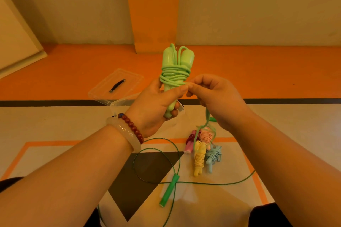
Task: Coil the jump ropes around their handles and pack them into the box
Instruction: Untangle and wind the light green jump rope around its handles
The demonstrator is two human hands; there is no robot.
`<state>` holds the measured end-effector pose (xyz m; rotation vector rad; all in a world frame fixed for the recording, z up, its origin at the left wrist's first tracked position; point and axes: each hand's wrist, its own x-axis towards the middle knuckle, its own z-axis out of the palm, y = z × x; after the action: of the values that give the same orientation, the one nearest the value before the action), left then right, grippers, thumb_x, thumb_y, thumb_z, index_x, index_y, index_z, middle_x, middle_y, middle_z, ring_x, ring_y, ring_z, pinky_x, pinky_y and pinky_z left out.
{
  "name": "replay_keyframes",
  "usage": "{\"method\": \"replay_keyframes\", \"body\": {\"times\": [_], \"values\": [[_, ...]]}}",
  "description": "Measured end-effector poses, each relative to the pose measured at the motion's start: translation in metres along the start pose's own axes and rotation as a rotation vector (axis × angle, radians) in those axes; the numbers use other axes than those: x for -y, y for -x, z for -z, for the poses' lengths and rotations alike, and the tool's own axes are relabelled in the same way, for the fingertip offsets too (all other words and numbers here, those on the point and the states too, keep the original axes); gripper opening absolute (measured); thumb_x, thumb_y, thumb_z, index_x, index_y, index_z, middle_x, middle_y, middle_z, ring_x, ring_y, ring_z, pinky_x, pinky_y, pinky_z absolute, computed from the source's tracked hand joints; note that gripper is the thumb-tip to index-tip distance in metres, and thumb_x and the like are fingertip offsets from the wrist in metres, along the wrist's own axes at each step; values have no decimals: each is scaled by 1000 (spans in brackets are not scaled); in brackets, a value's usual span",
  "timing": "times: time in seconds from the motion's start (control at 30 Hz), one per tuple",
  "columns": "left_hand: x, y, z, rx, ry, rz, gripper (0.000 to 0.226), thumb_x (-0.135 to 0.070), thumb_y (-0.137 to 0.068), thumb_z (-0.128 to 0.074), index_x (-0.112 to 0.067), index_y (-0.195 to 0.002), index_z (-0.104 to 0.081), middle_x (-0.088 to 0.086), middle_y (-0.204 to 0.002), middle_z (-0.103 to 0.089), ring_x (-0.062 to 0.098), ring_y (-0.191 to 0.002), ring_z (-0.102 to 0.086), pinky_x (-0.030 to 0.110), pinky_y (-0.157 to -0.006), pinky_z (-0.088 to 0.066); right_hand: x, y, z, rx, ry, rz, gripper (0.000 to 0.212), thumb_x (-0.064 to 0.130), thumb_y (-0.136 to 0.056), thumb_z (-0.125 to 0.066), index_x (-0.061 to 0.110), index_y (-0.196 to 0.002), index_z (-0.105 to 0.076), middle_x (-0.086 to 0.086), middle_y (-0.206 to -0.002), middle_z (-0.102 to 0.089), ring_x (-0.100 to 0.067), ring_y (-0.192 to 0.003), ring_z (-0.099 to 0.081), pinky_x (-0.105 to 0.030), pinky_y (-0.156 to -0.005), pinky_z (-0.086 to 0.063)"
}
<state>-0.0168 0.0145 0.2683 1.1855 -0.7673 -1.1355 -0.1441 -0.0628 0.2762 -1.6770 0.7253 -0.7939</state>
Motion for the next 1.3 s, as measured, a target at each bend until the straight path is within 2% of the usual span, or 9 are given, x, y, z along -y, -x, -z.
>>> {"method": "replay_keyframes", "body": {"times": [0.27,0.43,0.63,0.83,0.97,1.07,1.17,1.23,1.3], "values": [[2,-4,3,35,113,28,12,-9,-93,-55,-16,-102,-58,-4,-74,-58,5,-58,-49,19,-55,-44,0,-3,7,31,21,-25,11,12,-93,-59,11,-84,-65,12,-55,-58,5,-44,-48,-8,-45,-36],[2,-1,2,176,278,98,17,-16,-78,-62,-17,-93,-53,-3,-71,-49,4,-49,-43,17,-50,-38,-5,-6,7,127,-56,-34,15,17,-95,-55,17,-88,-67,10,-57,-51,-1,-47,-38,-15,-46,-32],[-2,0,3,254,158,136,18,-21,-79,-54,-18,-96,-48,-3,-62,-47,7,-43,-38,21,-47,-39,-3,-3,8,238,-218,-9,14,26,-82,-58,24,-78,-72,2,-61,-46,-3,-46,-32,-15,-45,-28],[0,2,0,-52,-118,-91,15,-18,-92,-59,-25,-105,-61,3,-96,-66,13,-79,-67,30,-66,-57,6,-3,9,142,-152,21,18,7,-96,-50,10,-108,-62,14,-51,-54,3,-44,-46,-9,-45,-36],[6,2,0,-82,-257,-166,21,-19,-99,-51,-32,-113,-59,6,-111,-68,20,-101,-67,36,-81,-57,-1,-6,2,15,5,80,12,13,-92,-60,19,-101,-66,5,-58,-54,2,-49,-43,-12,-48,-35],[7,4,-8,-88,-214,-82,20,-30,-103,-39,-38,-102,-57,4,-109,-67,15,-87,-70,37,-76,-56,-3,-6,-8,-12,102,126,11,19,-92,-62,17,-101,-69,-30,-75,-54,-13,-64,-48,-31,-57,-44],[8,7,-12,-199,-353,-142,17,-43,-100,-38,-34,-97,-52,2,-96,-67,15,-74,-68,30,-60,-56,-2,-4,-12,43,152,157,17,21,-95,-59,14,-107,-68,-35,-84,-56,-31,-69,-53,-47,-70,-50],[10,8,-12,-247,-438,-207,22,-47,-96,-43,-27,-98,-52,-1,-85,-67,13,-64,-67,31,-55,-53,0,-3,-10,110,199,160,20,19,-97,-53,12,-112,-65,-29,-83,-60,-32,-72,-57,-43,-70,-51],[9,8,-11,-269,-418,-207,25,-46,-95,-46,-22,-96,-54,-3,-77,-66,8,-54,-63,29,-48,-50,4,-3,-3,188,244,140,24,17,-98,-51,12,-118,-62,-13,-80,-64,-9,-63,-54,-24,-61,-45]]}}
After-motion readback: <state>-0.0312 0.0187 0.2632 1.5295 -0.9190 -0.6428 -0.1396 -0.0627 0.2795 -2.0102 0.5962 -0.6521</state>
